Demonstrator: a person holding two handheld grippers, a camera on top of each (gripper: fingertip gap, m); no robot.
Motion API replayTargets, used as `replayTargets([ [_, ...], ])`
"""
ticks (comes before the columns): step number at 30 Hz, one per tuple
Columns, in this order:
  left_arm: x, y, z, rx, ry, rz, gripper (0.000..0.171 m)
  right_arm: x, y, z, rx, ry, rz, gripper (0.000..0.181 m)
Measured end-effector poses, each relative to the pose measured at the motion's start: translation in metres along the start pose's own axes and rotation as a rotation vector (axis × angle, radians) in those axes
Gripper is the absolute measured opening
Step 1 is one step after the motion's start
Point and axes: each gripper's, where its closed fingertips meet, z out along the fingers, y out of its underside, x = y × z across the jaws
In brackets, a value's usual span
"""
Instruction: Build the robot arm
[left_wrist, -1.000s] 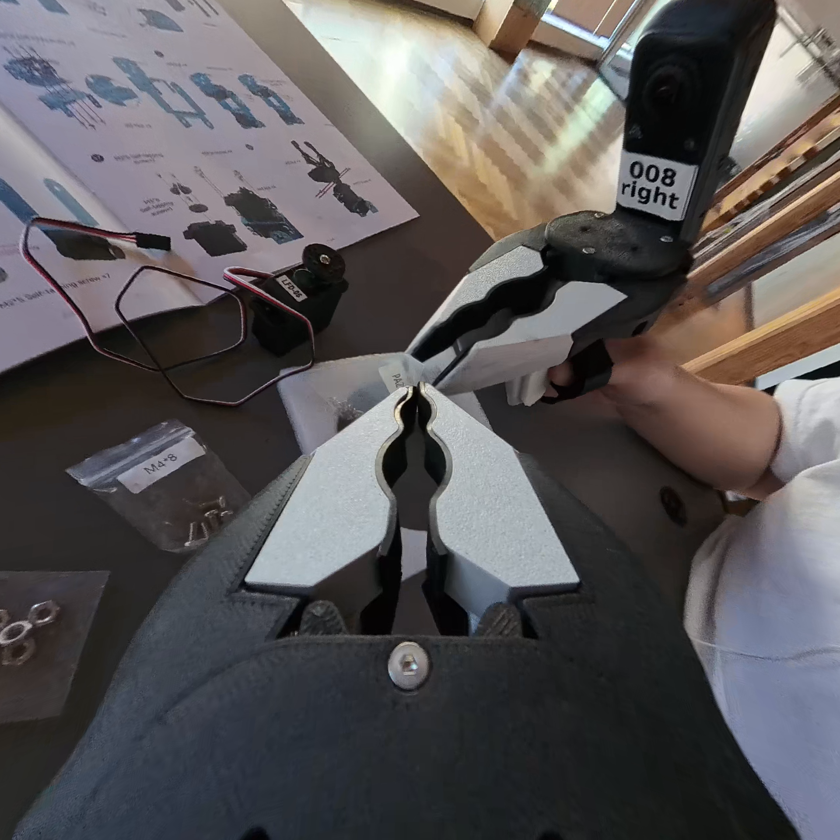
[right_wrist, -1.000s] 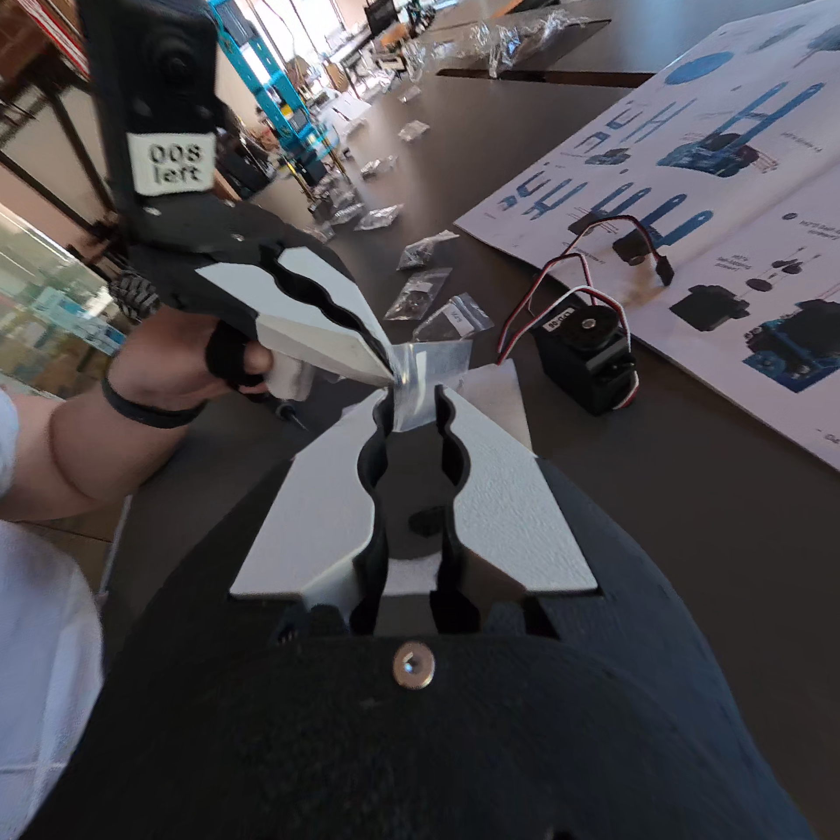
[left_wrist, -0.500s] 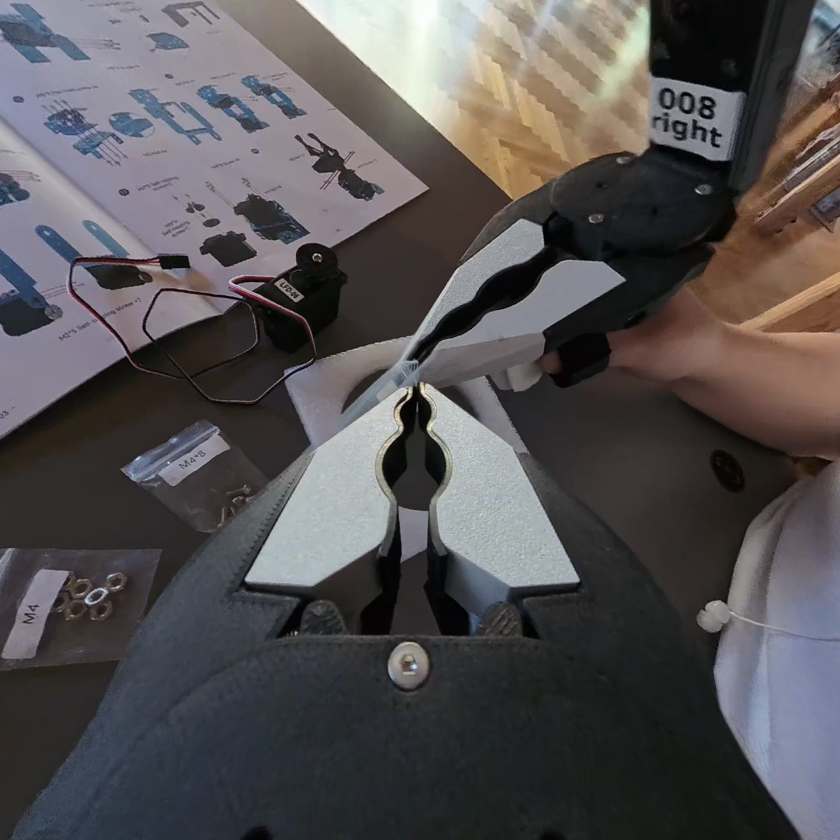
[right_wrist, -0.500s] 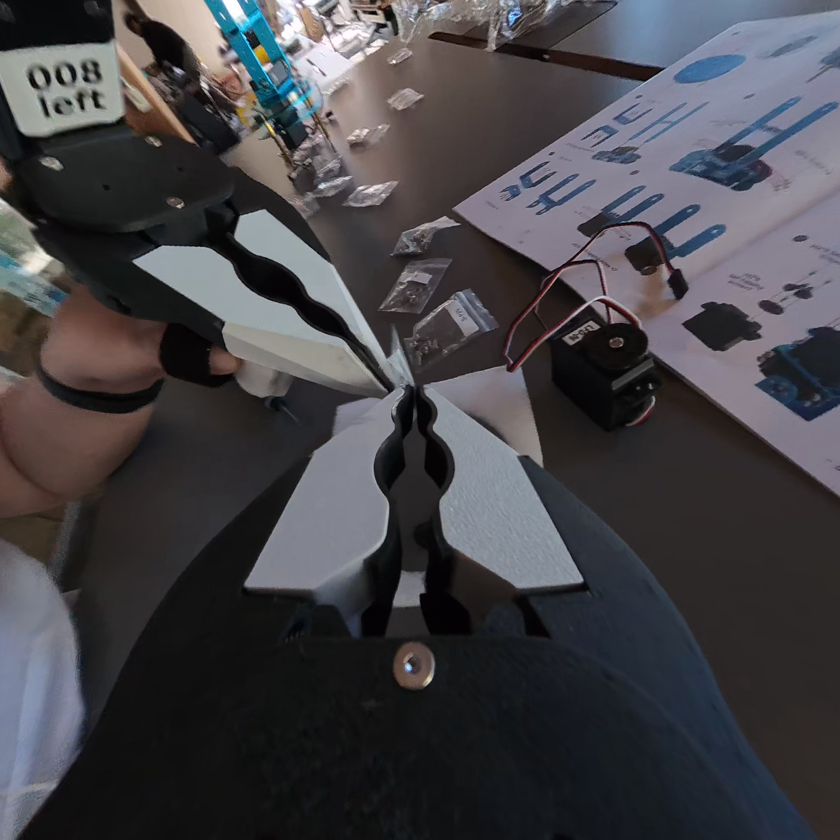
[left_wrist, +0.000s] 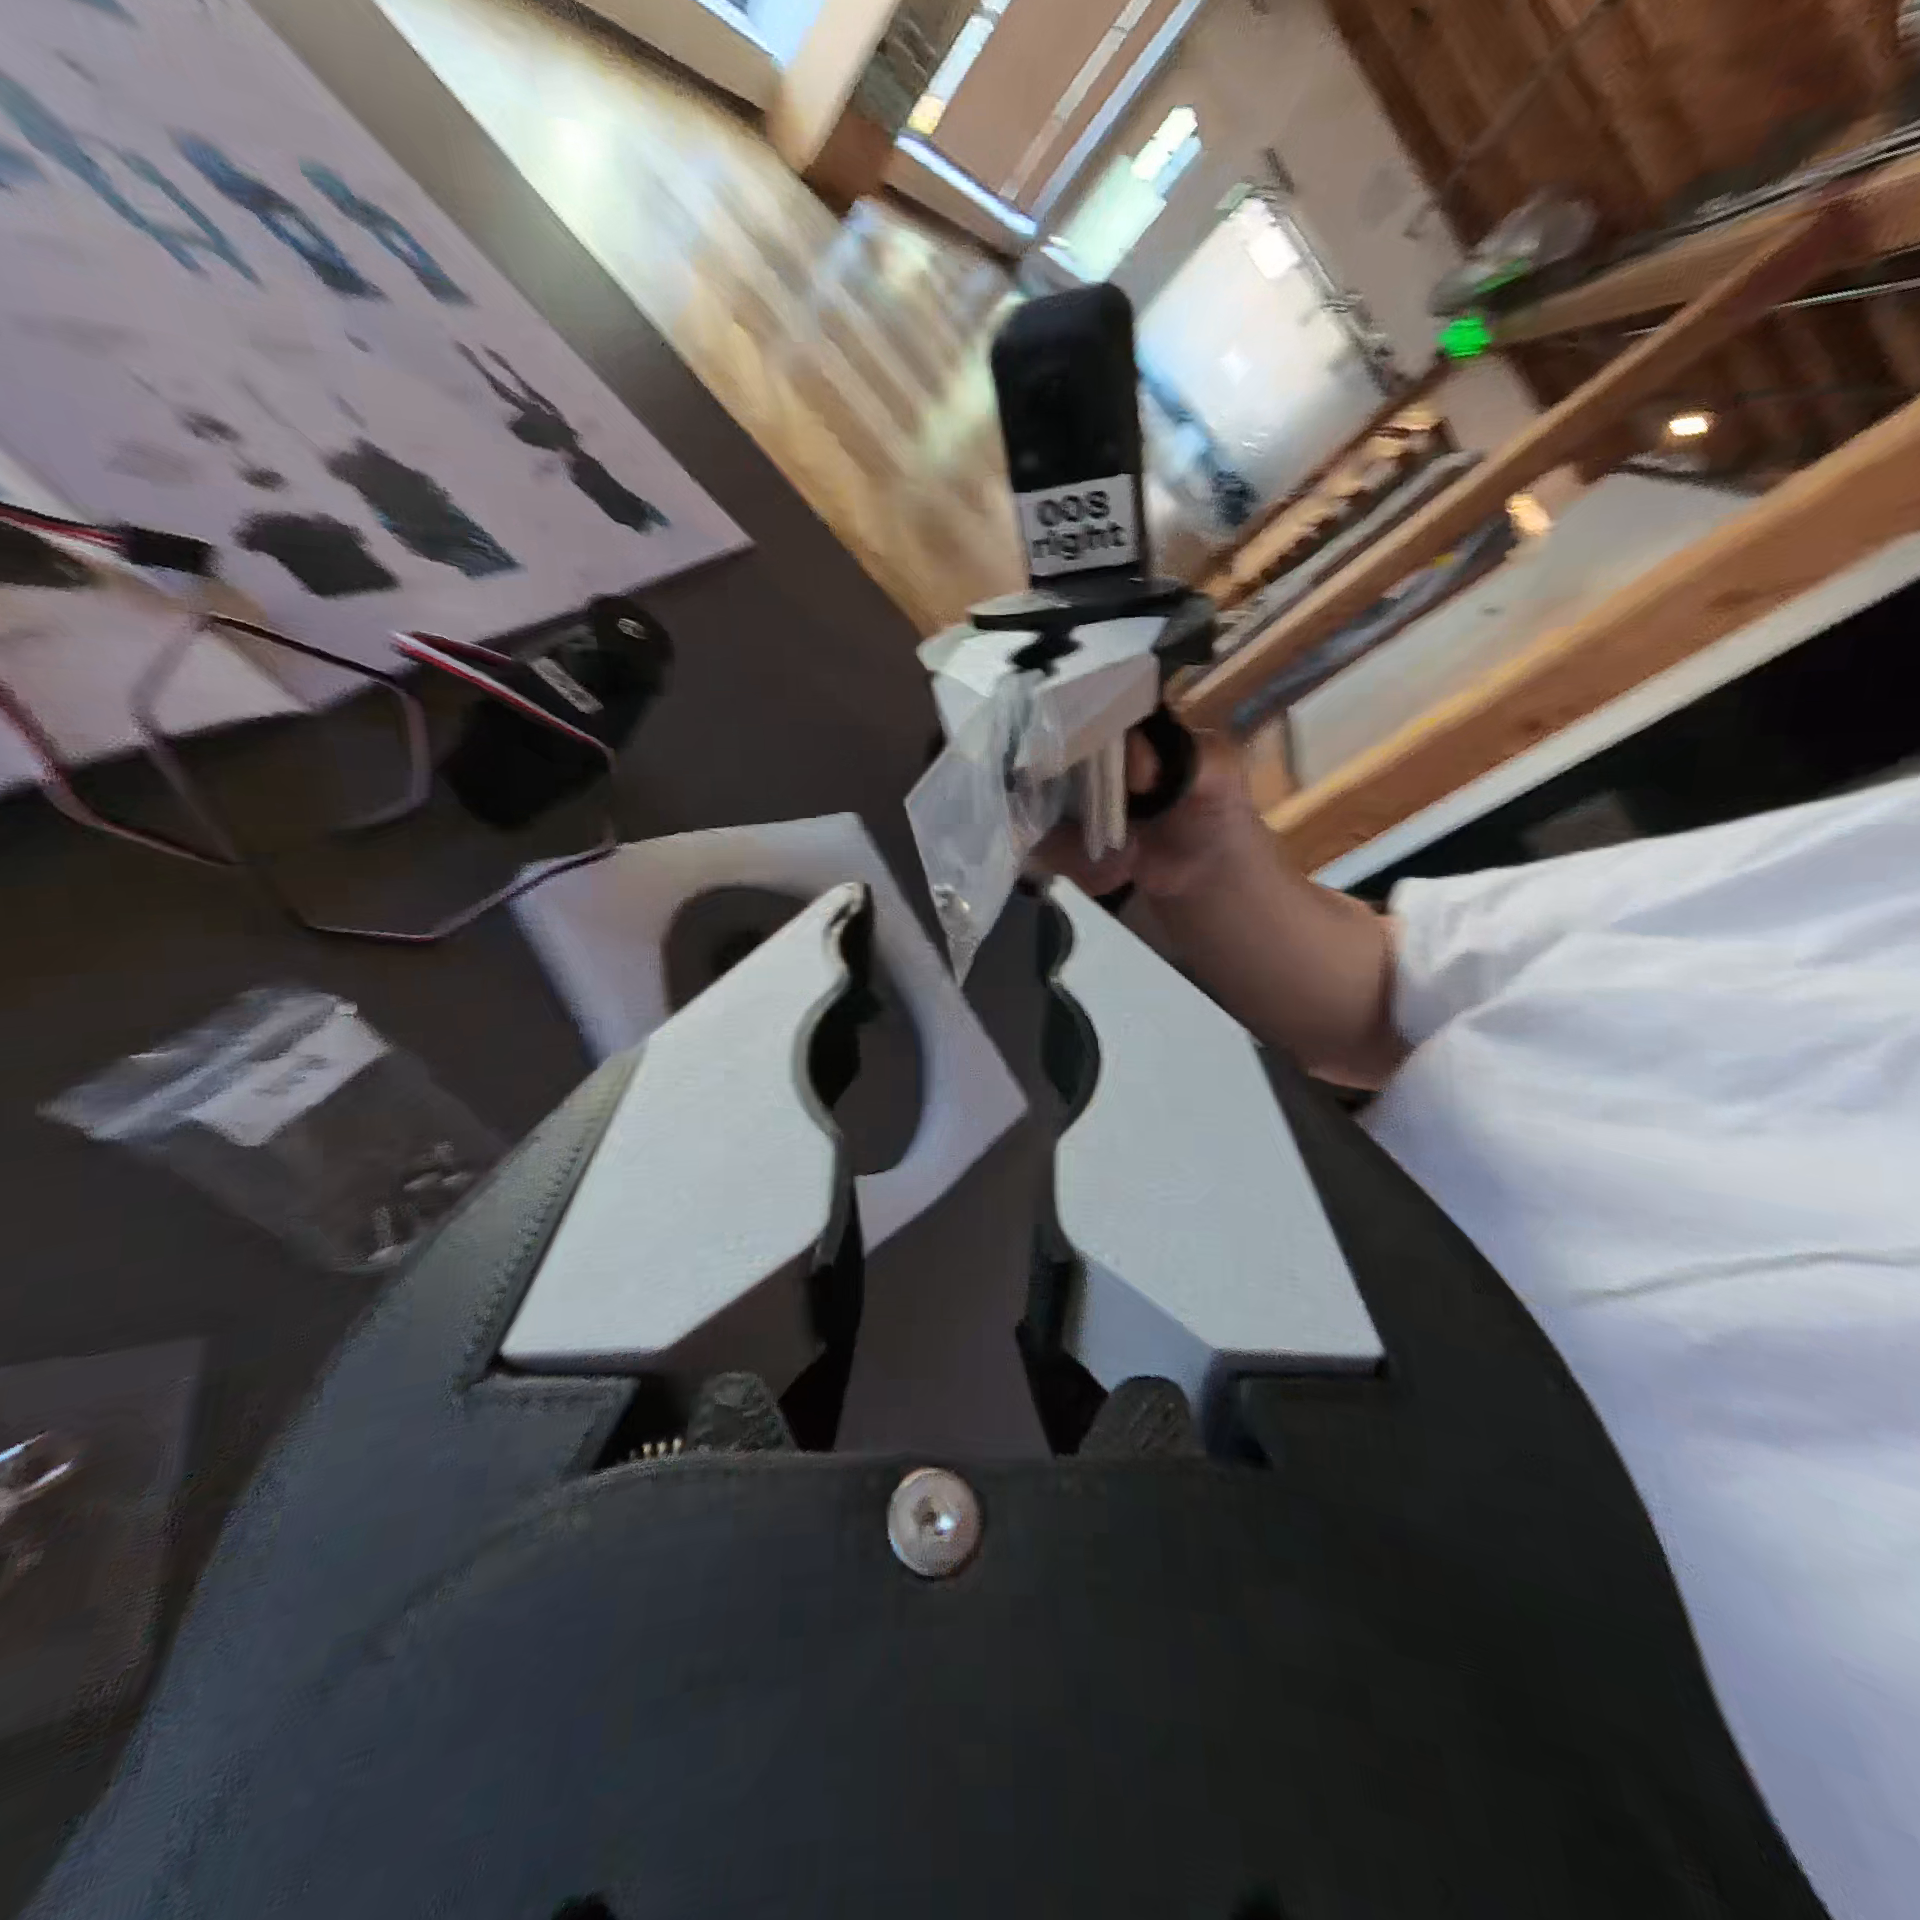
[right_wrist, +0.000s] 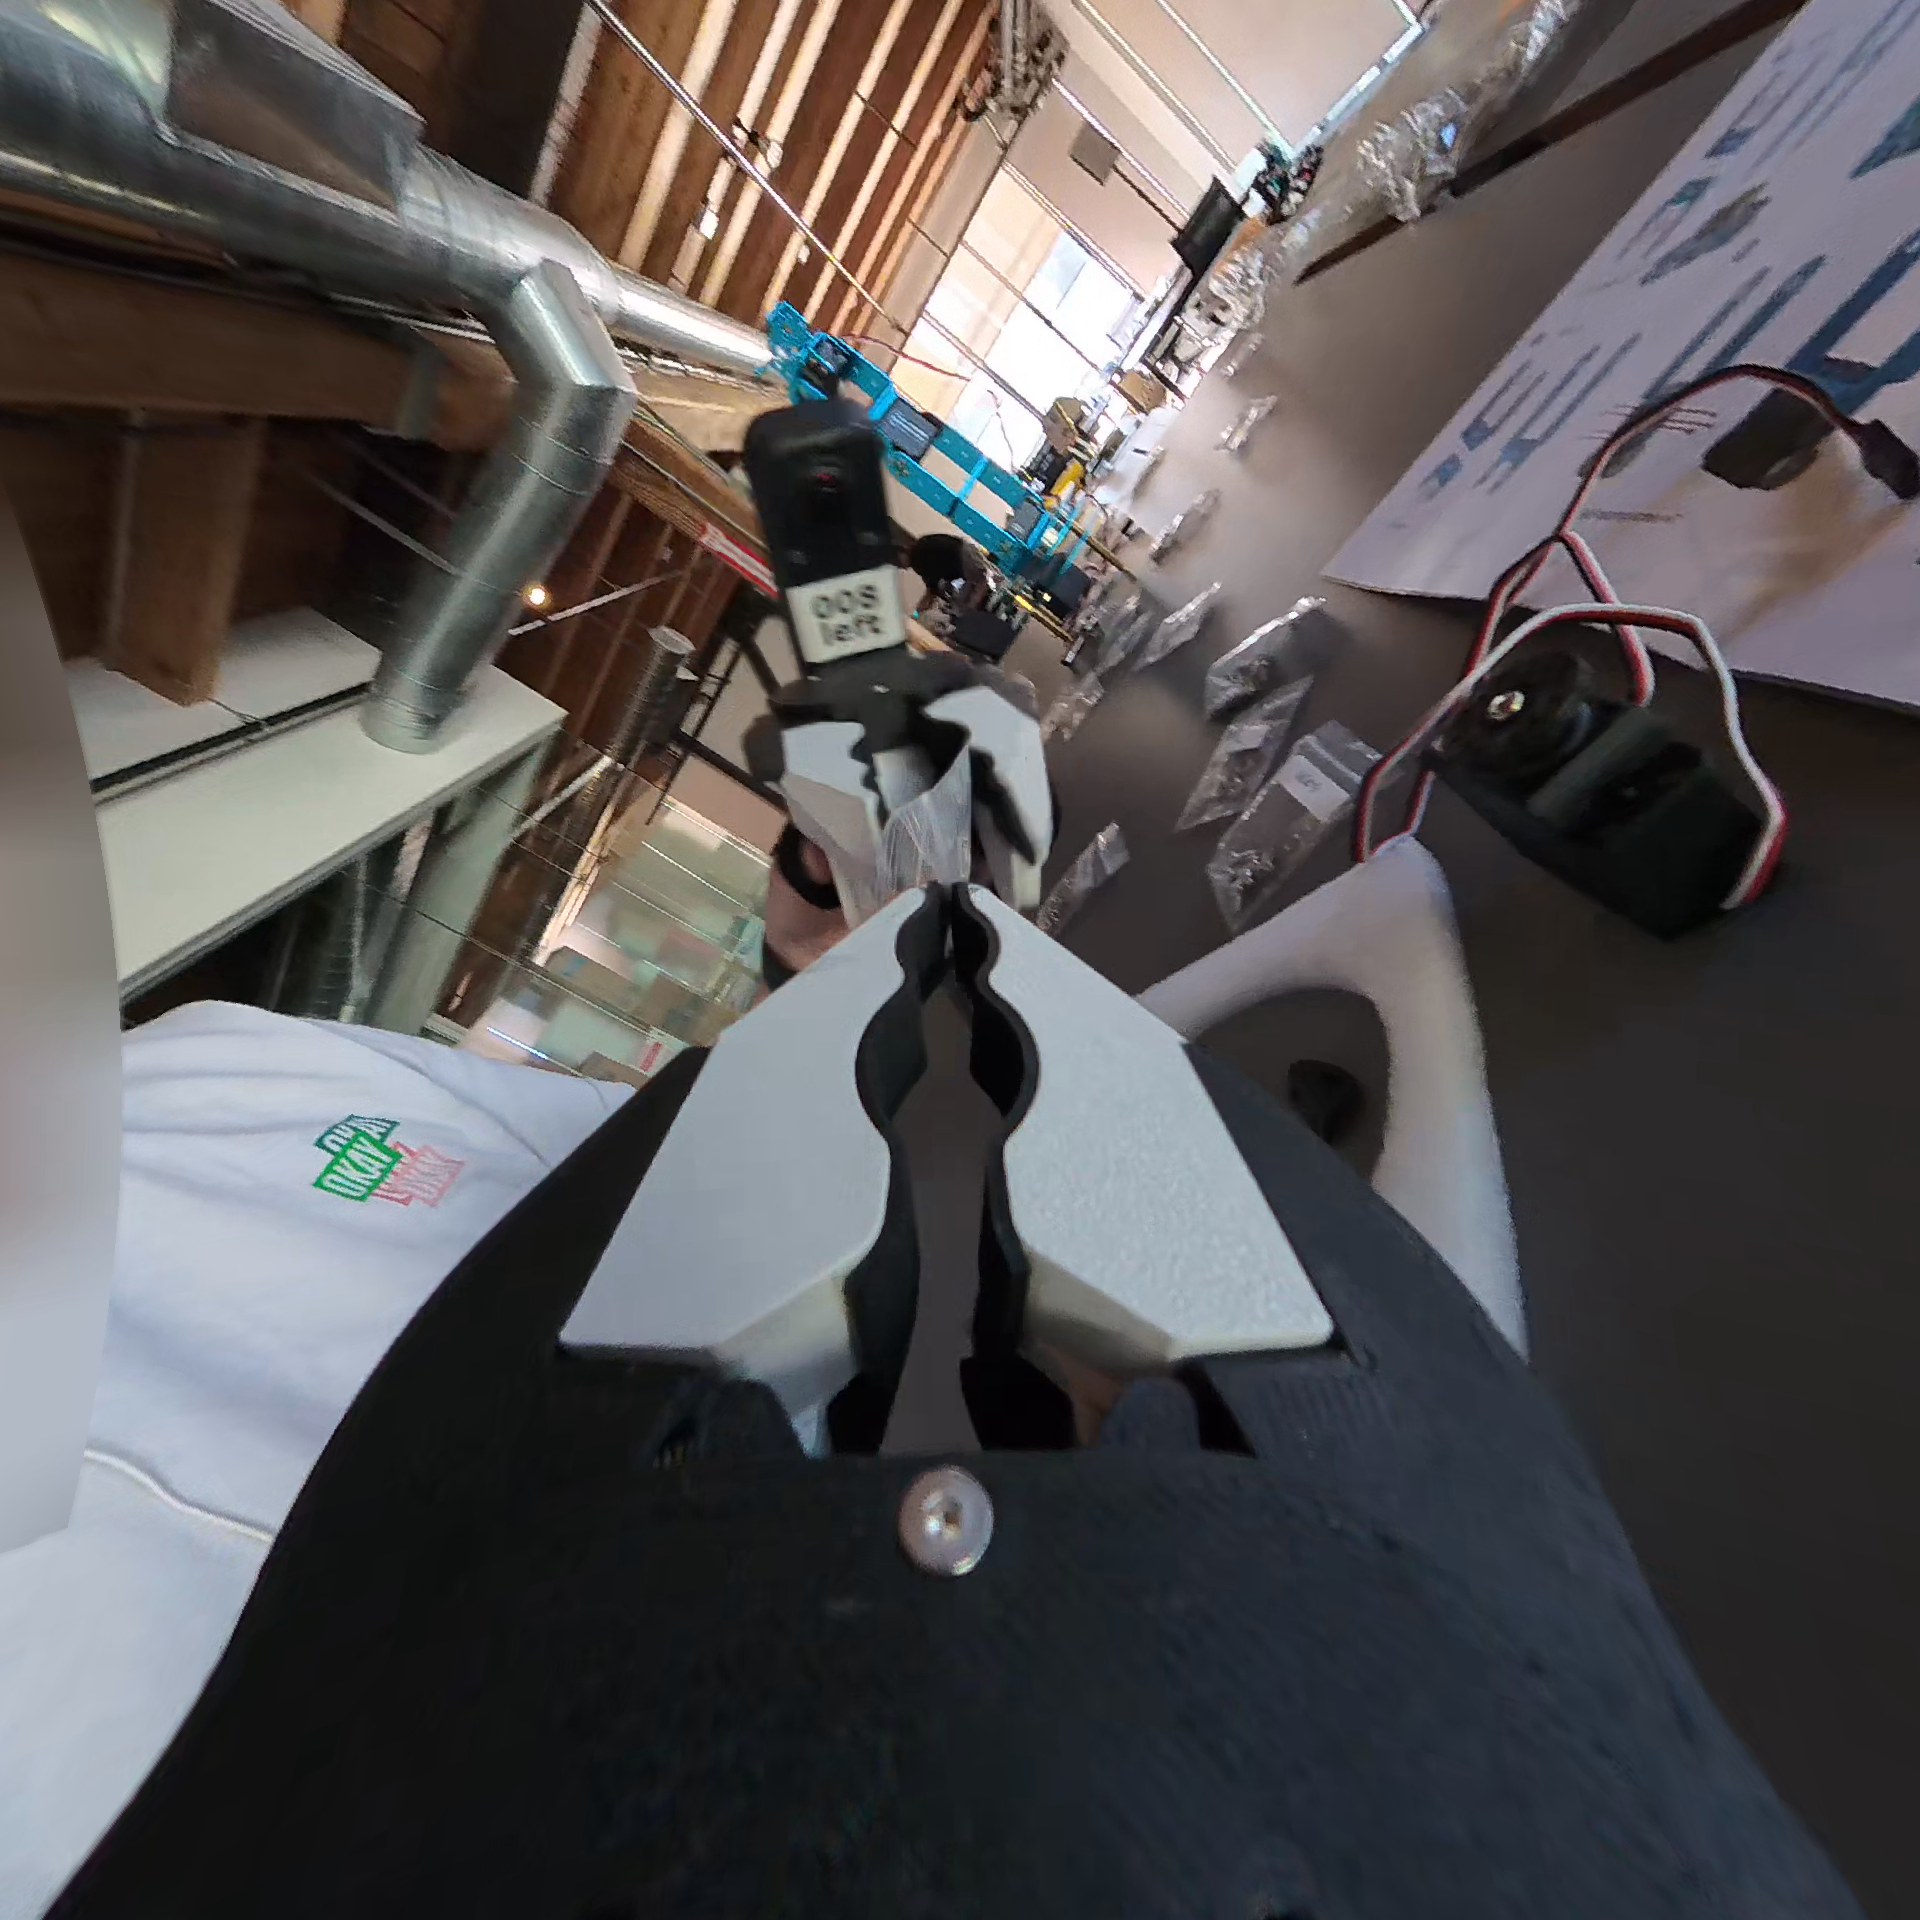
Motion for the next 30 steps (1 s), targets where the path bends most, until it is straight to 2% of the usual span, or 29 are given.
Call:
replayTargets([
  [2, 0.012, -0.002, 0.000, 0.021, 0.120, -0.046, 0.001, -0.006, -0.002, 0.000, 0.026, -0.036, 0.005, 0.000],
  [8, 0.024, 0.000, -0.006, 0.000, 0.215, -0.090, 0.001, -0.030, 0.002, 0.003, 0.041, -0.257, 0.175, 0.000],
  [10, 0.025, 0.004, -0.008, -0.029, 0.221, -0.099, 0.001, -0.026, 0.006, 0.005, 0.050, -0.252, 0.193, 0.000],
  [12, 0.018, 0.010, -0.009, -0.063, 0.194, -0.118, 0.001, -0.010, 0.013, 0.009, 0.034, -0.094, 0.058, 0.001],
  [15, 0.017, 0.019, -0.015, -0.079, 0.212, -0.176, 0.001, -0.001, 0.011, 0.008, 0.023, 0.128, -0.243, 0.020],
  [21, 0.009, 0.038, -0.024, -0.196, 0.264, -0.268, 0.001, -0.001, 0.027, 0.017, -0.199, 0.478, -0.942, 0.028],
  [25, 0.004, 0.047, -0.034, -0.258, 0.297, -0.321, 0.001, -0.013, 0.041, 0.036, -0.306, 0.504, -1.223, 0.026],
  [30, 0.000, 0.054, -0.046, -0.276, 0.347, -0.398, 0.001, -0.011, 0.058, 0.056, -0.510, 0.568, -1.522, 0.021],
])
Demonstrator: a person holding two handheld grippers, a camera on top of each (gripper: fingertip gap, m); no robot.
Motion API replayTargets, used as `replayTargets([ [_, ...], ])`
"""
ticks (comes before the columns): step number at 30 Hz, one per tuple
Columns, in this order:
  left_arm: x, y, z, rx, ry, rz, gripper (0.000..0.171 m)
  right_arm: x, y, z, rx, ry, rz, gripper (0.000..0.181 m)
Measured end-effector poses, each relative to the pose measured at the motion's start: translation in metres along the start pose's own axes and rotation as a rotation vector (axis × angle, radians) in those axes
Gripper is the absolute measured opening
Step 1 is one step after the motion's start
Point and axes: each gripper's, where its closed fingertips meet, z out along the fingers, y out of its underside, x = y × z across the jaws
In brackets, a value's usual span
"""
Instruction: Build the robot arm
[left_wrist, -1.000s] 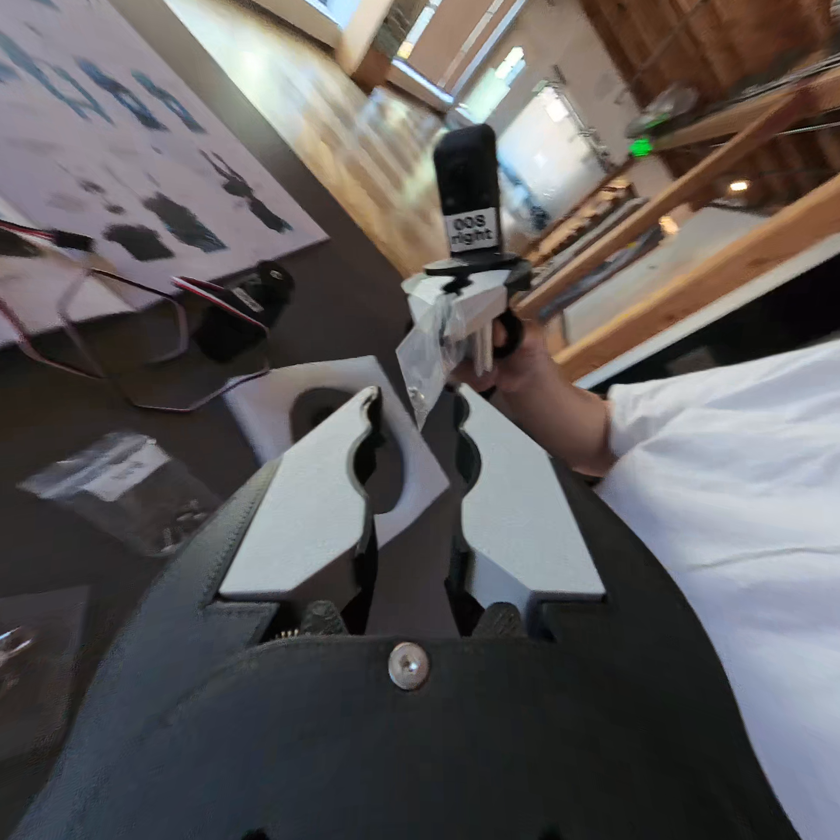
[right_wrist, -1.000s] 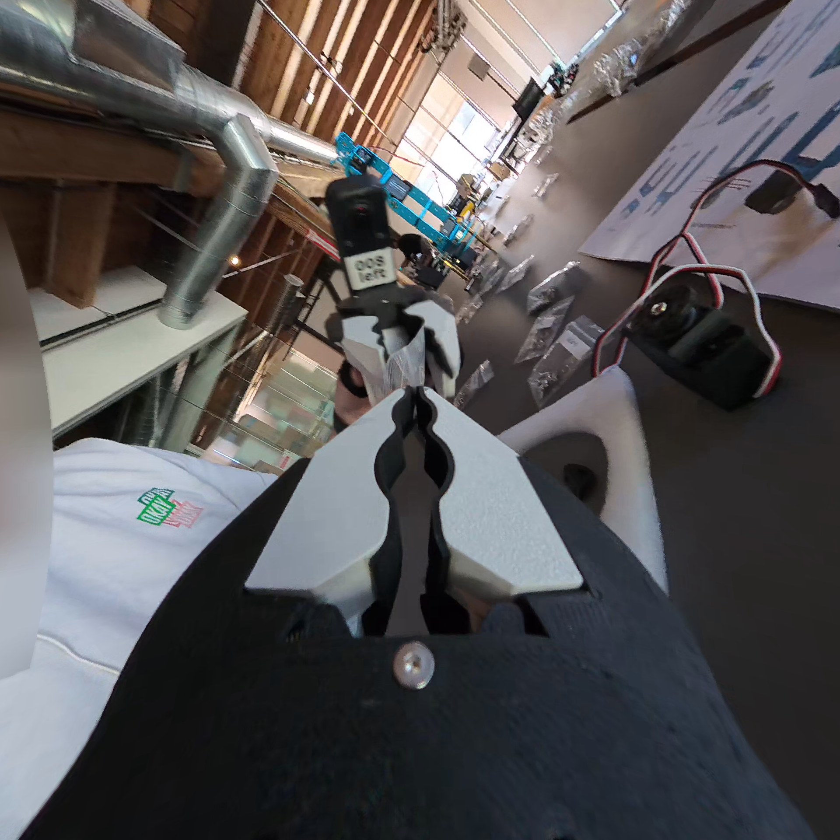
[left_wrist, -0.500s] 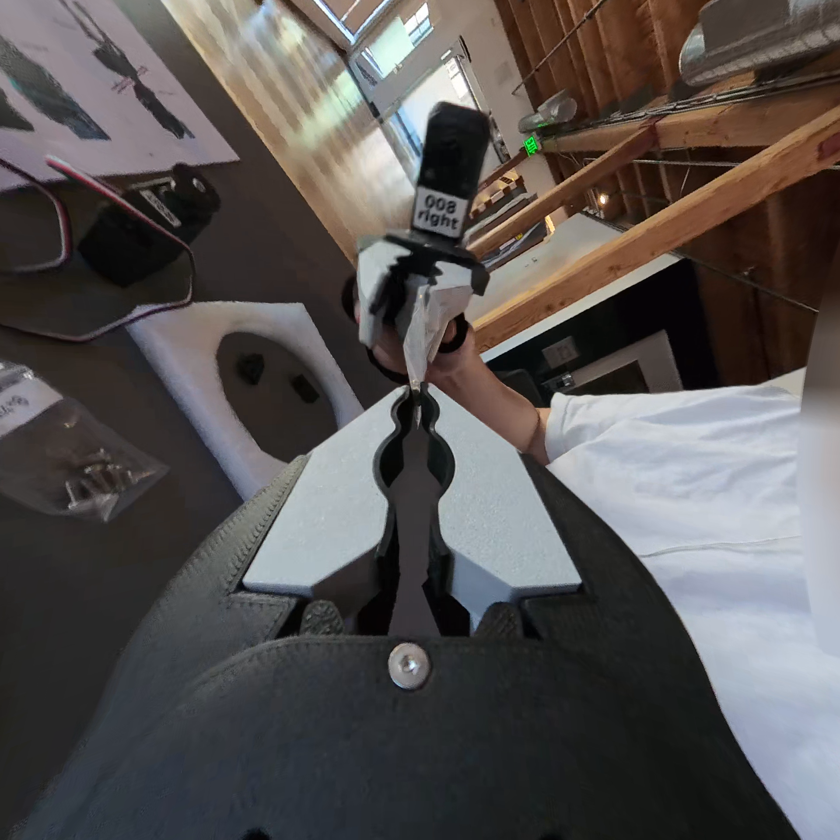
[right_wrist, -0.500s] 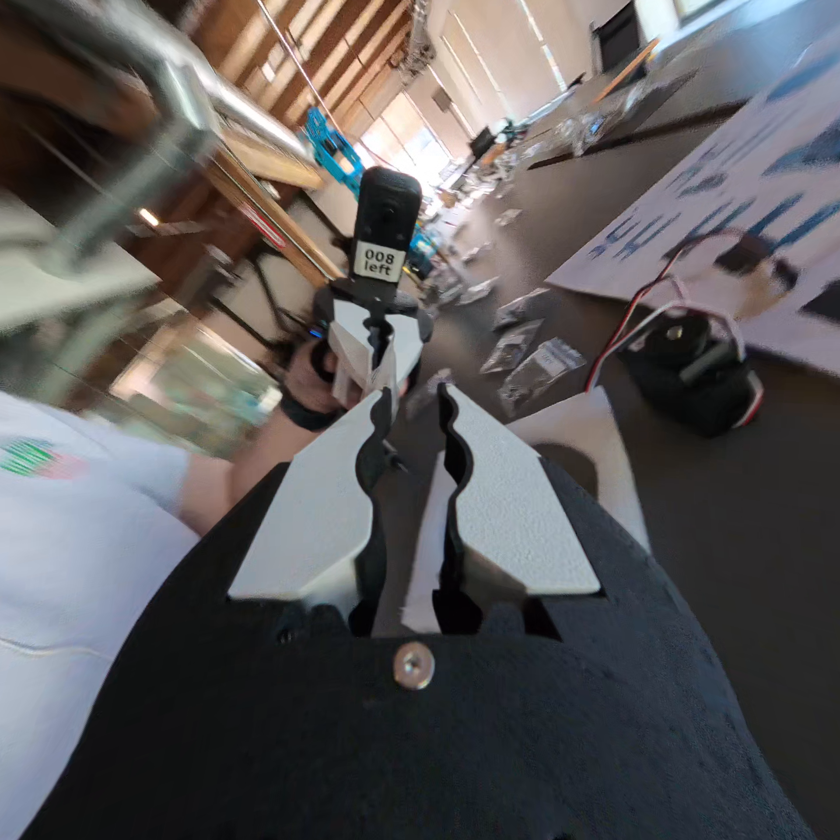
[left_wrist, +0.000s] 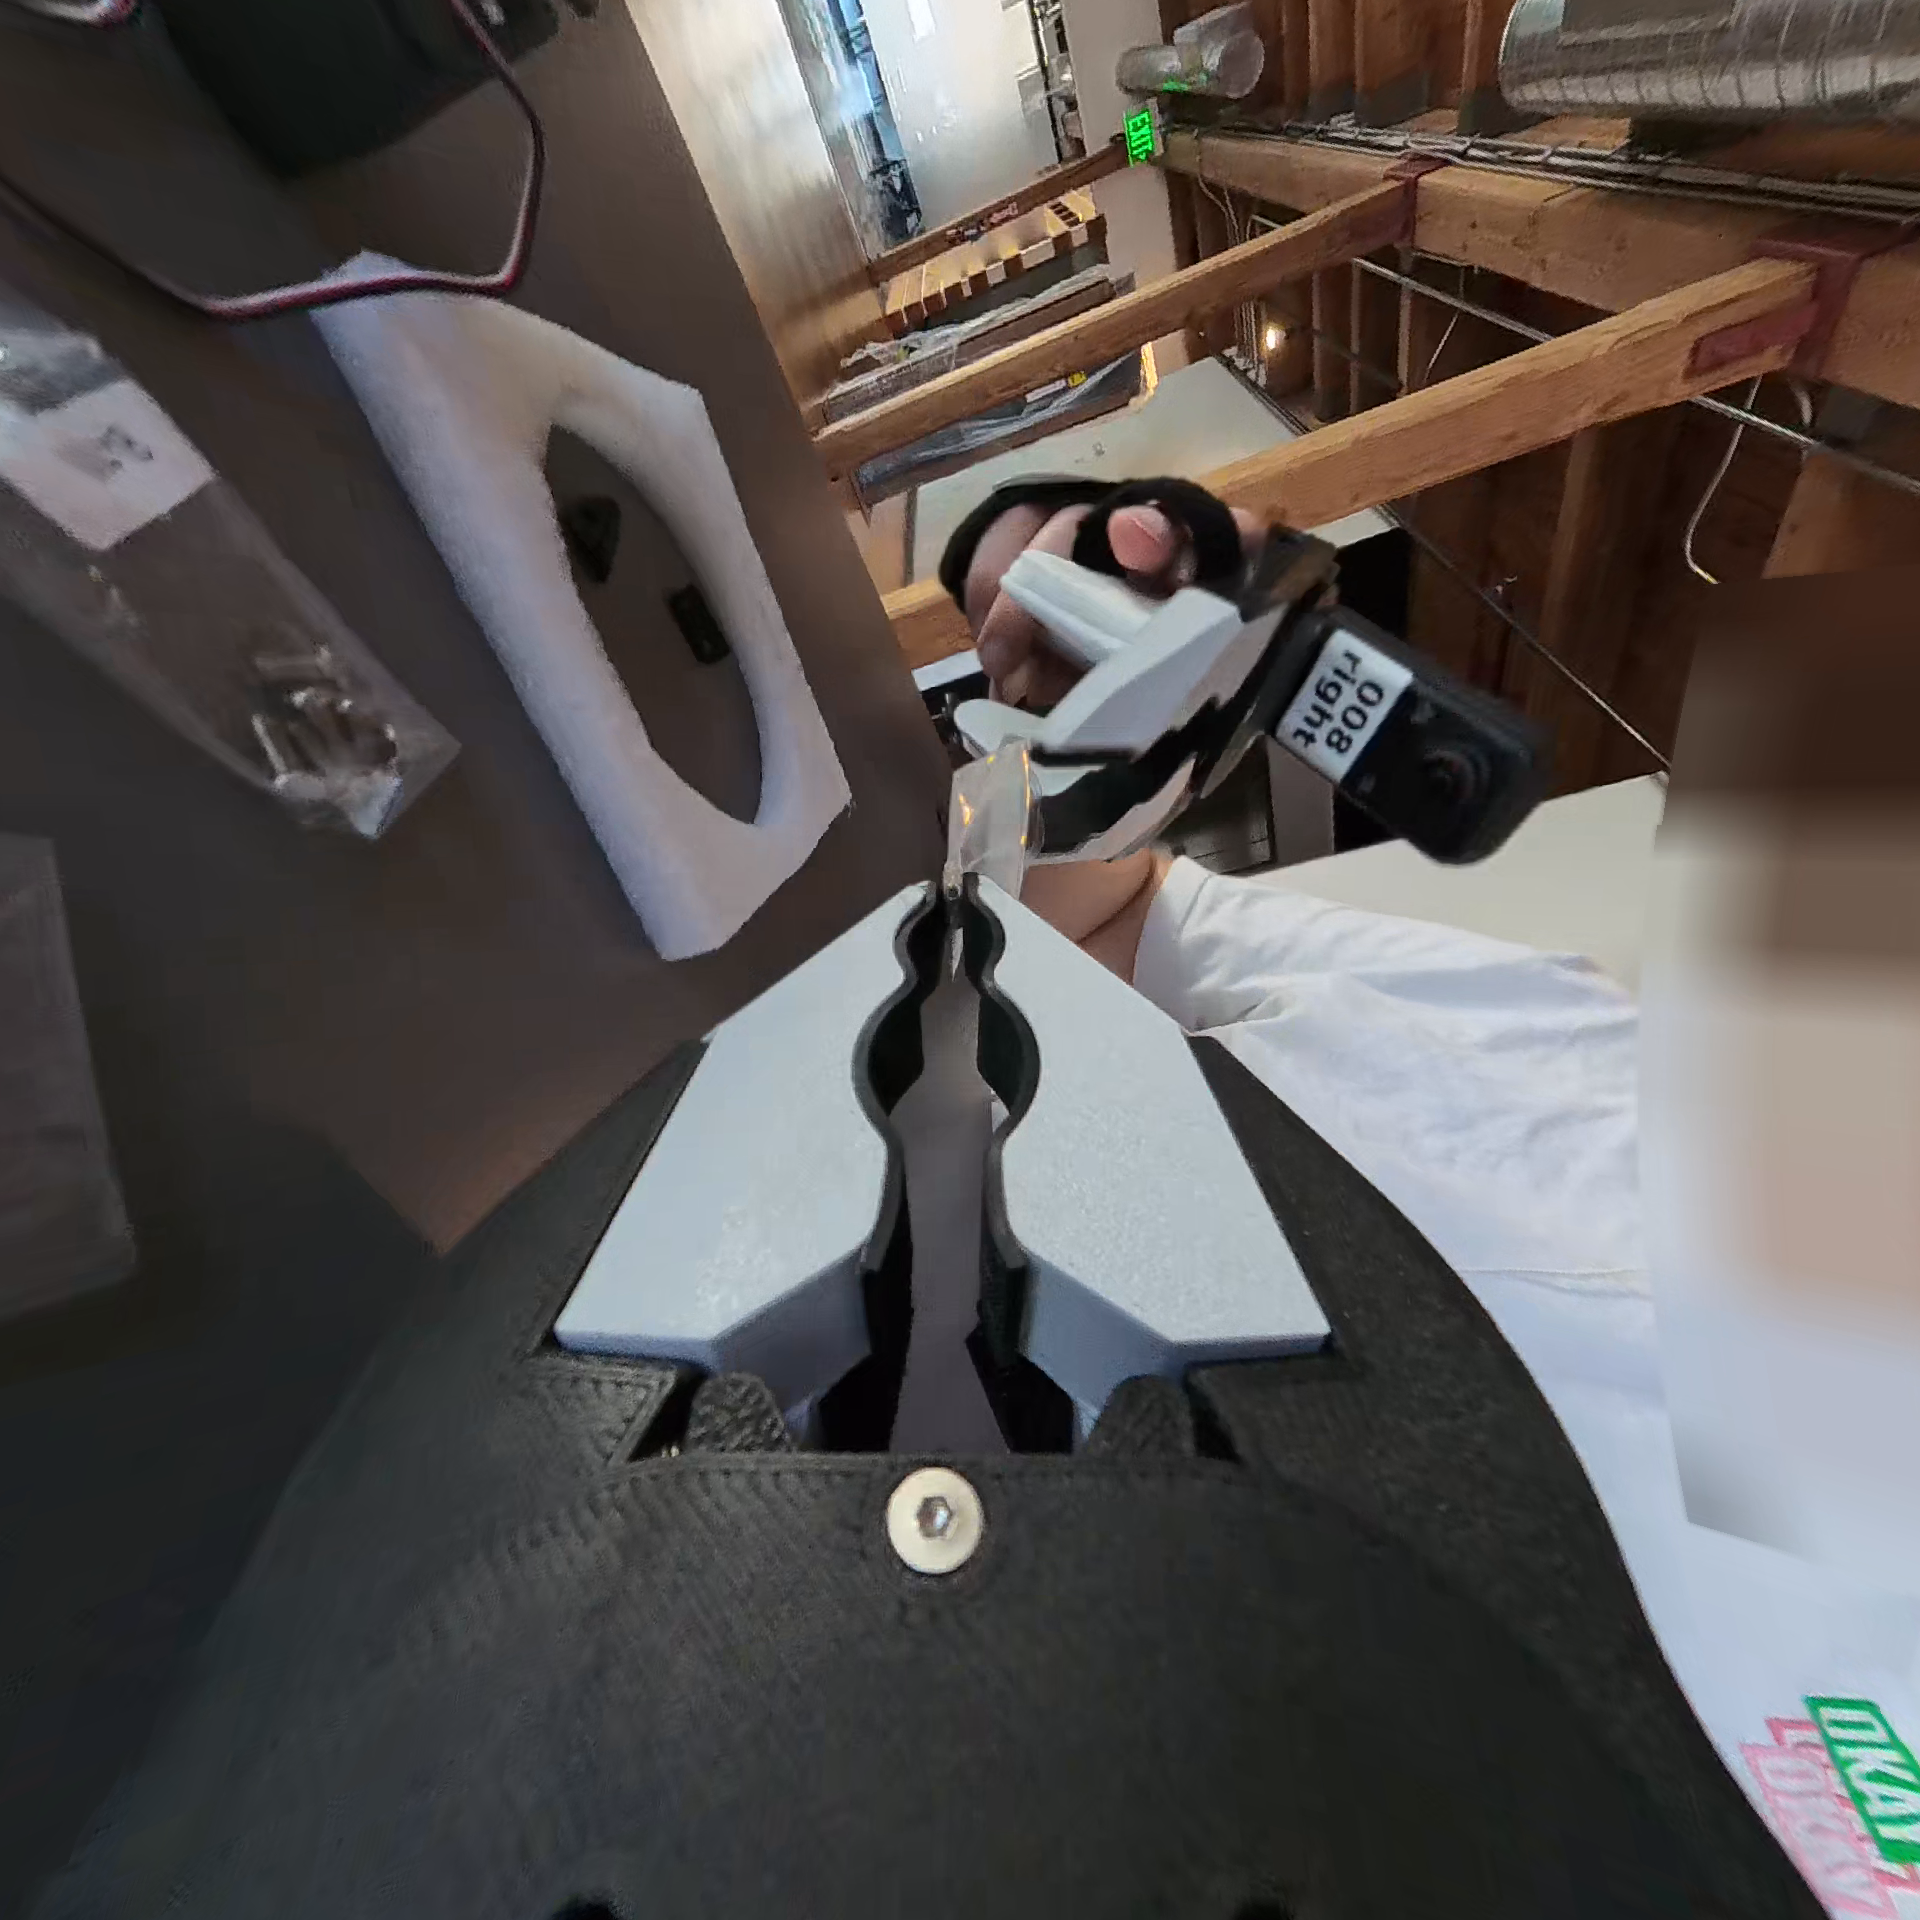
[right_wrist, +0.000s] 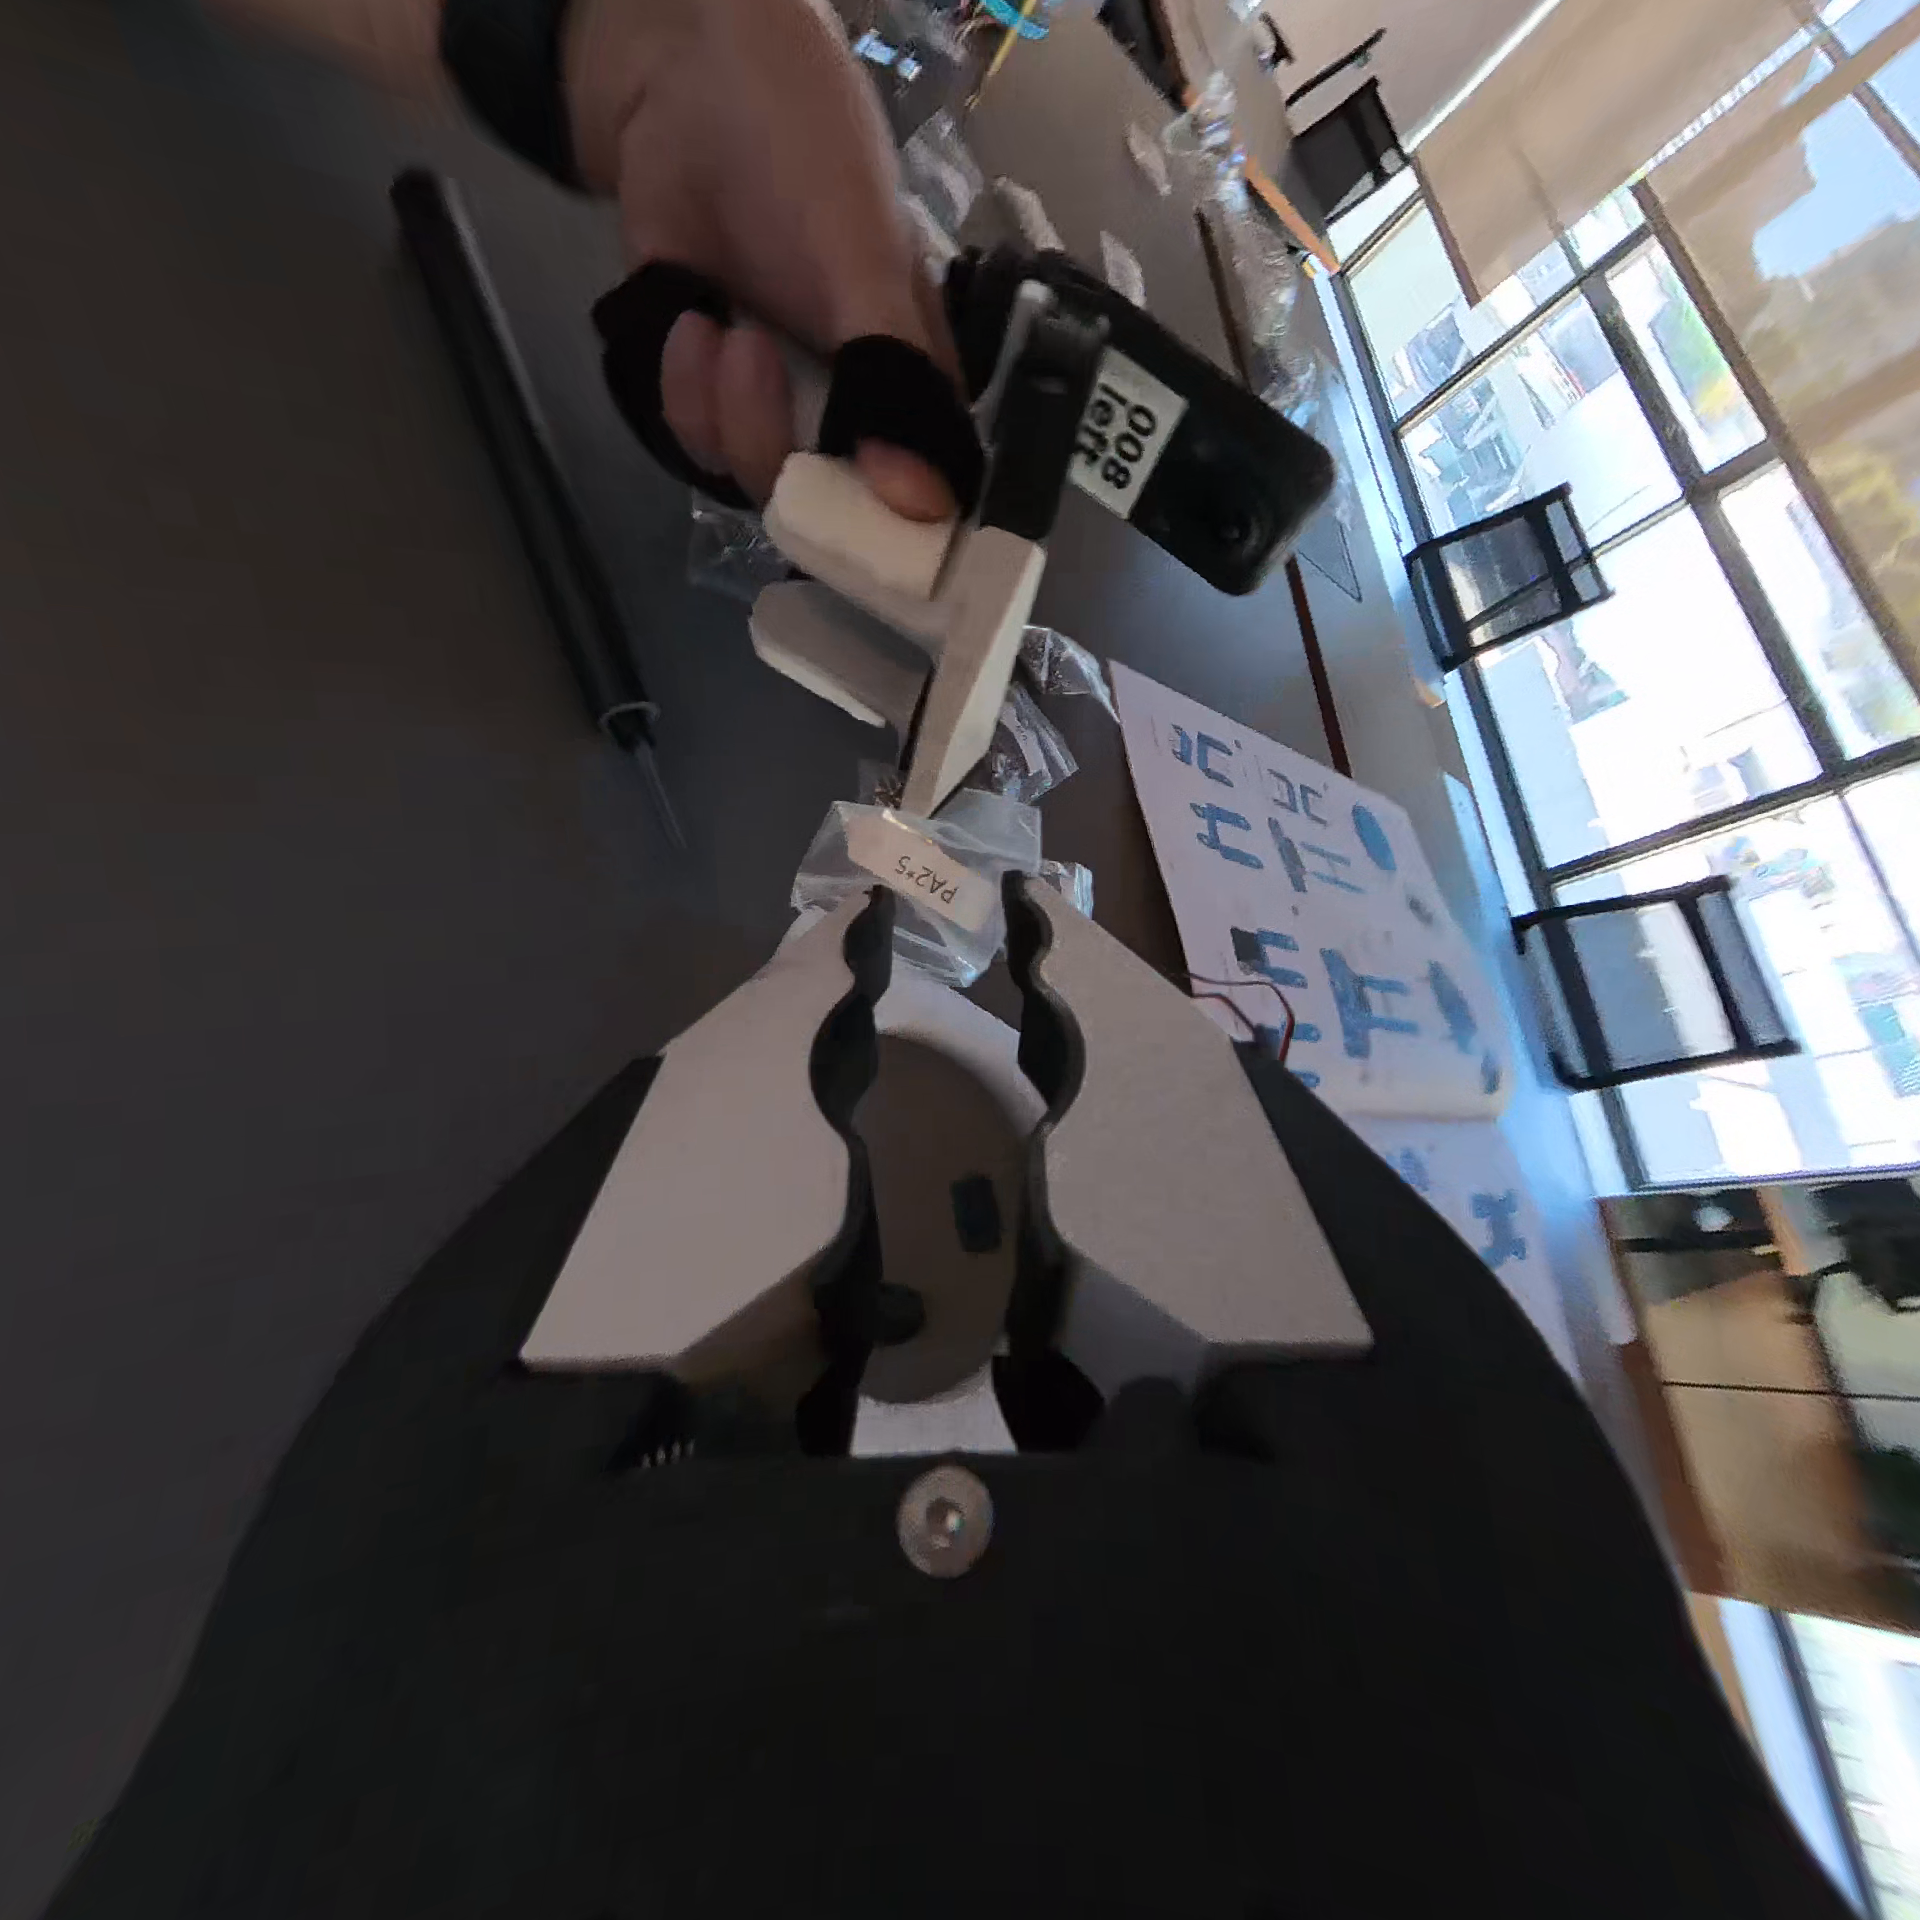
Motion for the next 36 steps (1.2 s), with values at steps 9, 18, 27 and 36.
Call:
replayTargets([
  [9, 0.005, 0.005, -0.018, 0.007, 0.009, -0.008, 0.001, -0.016, -0.007, 0.009, 0.053, 0.019, 0.051, 0.001],
  [18, 0.014, 0.000, -0.015, 0.036, 0.074, -0.017, 0.002, 0.001, -0.015, -0.009, 0.260, 0.063, 0.260, 0.001],
  [27, -0.014, -0.002, -0.012, 0.033, -0.069, 0.050, 0.000, -0.010, 0.012, -0.002, 0.142, 0.038, 0.088, 0.001],
  [36, -0.036, -0.012, -0.009, 0.069, -0.268, 0.157, 0.000, -0.013, 0.046, 0.013, 0.027, -0.043, -0.103, 0.001],
])
